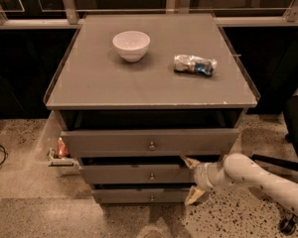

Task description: Open middle drawer

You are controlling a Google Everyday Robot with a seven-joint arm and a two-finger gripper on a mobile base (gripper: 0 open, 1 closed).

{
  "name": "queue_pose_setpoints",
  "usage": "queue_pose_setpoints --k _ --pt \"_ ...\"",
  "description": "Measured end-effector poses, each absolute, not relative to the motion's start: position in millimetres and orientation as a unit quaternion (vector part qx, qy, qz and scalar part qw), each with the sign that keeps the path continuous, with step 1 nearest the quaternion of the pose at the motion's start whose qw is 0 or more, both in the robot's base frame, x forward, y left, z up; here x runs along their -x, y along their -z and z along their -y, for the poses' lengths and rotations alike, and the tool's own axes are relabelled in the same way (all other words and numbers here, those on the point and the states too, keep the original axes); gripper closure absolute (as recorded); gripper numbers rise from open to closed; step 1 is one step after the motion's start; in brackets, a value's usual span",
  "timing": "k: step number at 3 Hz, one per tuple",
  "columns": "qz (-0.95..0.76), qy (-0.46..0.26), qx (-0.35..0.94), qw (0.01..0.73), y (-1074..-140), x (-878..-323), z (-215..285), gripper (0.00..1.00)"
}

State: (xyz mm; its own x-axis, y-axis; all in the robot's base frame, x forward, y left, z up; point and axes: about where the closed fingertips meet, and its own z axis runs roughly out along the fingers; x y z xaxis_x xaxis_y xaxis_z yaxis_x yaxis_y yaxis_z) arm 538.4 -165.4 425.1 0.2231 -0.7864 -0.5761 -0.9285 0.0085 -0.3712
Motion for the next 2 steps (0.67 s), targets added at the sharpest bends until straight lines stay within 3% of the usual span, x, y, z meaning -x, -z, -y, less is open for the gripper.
queue_pose_setpoints --k 2 --pt "-0.613 -0.083 0.71 0.338 -416.5 -559.4 173.3 0.0"
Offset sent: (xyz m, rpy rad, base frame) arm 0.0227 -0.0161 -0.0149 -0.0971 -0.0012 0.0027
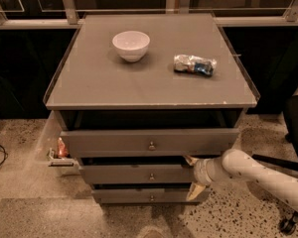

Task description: Open middle drawer

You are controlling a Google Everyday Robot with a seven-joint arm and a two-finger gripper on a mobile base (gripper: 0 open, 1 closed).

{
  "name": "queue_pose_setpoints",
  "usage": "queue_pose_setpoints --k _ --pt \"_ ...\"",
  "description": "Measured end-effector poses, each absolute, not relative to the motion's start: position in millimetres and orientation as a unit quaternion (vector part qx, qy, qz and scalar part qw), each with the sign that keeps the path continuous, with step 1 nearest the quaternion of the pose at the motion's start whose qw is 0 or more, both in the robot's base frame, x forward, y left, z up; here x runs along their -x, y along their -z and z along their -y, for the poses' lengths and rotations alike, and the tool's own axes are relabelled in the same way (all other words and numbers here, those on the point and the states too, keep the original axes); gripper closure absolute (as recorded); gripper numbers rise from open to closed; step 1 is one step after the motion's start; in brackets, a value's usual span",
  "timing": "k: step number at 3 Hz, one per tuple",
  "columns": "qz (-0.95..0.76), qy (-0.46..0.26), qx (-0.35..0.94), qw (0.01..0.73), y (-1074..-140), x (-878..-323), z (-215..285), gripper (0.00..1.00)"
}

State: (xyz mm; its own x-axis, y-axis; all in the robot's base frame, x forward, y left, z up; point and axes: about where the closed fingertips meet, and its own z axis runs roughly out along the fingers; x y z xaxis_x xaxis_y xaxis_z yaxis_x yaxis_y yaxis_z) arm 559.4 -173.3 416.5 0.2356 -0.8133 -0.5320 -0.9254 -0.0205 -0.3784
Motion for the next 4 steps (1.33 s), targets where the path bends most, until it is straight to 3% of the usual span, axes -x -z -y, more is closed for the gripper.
queue_pose_setpoints --k 3,4 --pt "-0.617 -0.112 0.711 0.319 -389.2 -556.2 173.2 0.0" --pt "-0.617 -0.112 0.711 0.319 -389.3 -556.2 173.1 0.19"
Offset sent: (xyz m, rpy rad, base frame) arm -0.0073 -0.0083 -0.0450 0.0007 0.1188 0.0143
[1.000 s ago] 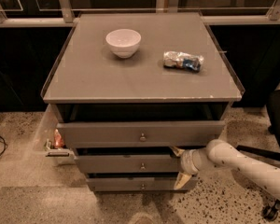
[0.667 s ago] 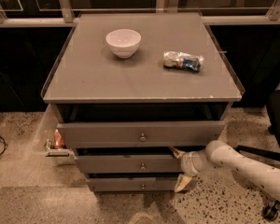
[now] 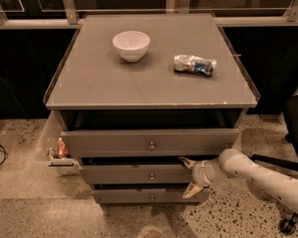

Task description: Open middle drawer

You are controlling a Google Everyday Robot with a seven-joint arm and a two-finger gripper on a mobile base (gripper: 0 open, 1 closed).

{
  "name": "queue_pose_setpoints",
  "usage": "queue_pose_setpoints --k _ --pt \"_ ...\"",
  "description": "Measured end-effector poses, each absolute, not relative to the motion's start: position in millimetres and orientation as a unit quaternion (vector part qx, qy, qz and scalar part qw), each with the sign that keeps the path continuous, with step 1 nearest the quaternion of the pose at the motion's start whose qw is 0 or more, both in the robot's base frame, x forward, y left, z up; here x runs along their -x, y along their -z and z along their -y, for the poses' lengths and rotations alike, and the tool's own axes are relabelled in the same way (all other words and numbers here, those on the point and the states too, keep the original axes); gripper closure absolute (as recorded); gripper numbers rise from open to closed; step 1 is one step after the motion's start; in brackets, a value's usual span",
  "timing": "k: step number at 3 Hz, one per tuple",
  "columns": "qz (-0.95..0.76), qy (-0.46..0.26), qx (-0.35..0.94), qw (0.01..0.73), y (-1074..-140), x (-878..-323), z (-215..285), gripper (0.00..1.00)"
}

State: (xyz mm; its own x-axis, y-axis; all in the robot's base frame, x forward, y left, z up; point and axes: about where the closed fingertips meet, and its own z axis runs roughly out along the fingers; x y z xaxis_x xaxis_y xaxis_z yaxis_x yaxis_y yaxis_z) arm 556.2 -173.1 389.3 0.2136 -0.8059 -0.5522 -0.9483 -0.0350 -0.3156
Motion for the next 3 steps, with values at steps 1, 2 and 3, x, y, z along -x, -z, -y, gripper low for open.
queue_pose_setpoints --k 1,2,3 --pt "-0.592 -0.118 0.73 0.321 -404.8 -551.0 156.4 0.42" --pt "-0.581 -0.134 0.736 0.32 -420.2 -519.1 161.1 0.65" --pt "-0.583 -0.135 0.735 0.319 -419.5 -515.3 164.3 0.63"
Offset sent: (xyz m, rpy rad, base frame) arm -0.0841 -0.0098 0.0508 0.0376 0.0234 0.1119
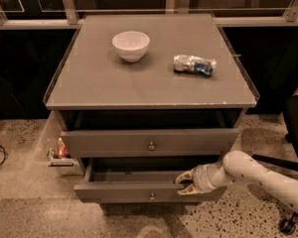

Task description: Open middle drawer

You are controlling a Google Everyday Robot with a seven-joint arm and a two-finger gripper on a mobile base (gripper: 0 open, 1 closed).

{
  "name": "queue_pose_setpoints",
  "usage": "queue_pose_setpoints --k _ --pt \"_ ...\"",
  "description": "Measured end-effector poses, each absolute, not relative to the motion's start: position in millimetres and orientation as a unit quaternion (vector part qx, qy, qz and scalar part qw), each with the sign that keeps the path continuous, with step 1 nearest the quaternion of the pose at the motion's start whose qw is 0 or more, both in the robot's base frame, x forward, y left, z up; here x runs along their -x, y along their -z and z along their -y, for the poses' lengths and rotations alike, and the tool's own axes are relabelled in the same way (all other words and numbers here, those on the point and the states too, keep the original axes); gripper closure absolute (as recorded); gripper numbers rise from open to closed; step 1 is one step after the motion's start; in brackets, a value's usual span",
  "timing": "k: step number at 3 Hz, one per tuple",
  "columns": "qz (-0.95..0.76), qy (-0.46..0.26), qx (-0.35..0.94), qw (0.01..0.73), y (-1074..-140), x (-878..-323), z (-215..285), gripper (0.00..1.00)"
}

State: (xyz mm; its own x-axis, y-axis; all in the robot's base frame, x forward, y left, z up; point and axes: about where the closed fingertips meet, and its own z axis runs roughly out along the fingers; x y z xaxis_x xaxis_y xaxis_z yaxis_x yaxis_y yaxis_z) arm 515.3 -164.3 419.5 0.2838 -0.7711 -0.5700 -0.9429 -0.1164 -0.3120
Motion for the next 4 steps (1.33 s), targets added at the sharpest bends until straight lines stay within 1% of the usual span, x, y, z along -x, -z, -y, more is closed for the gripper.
queue_pose_setpoints --k 2,3,4 --pt "-0.583 -0.135 0.735 0.319 -419.4 -515.2 164.4 0.16" --pt "-0.601 -0.148 0.721 0.311 -402.4 -507.8 174.6 0.0" --pt "-0.627 -0.155 0.701 0.303 -386.4 -490.7 194.9 0.0"
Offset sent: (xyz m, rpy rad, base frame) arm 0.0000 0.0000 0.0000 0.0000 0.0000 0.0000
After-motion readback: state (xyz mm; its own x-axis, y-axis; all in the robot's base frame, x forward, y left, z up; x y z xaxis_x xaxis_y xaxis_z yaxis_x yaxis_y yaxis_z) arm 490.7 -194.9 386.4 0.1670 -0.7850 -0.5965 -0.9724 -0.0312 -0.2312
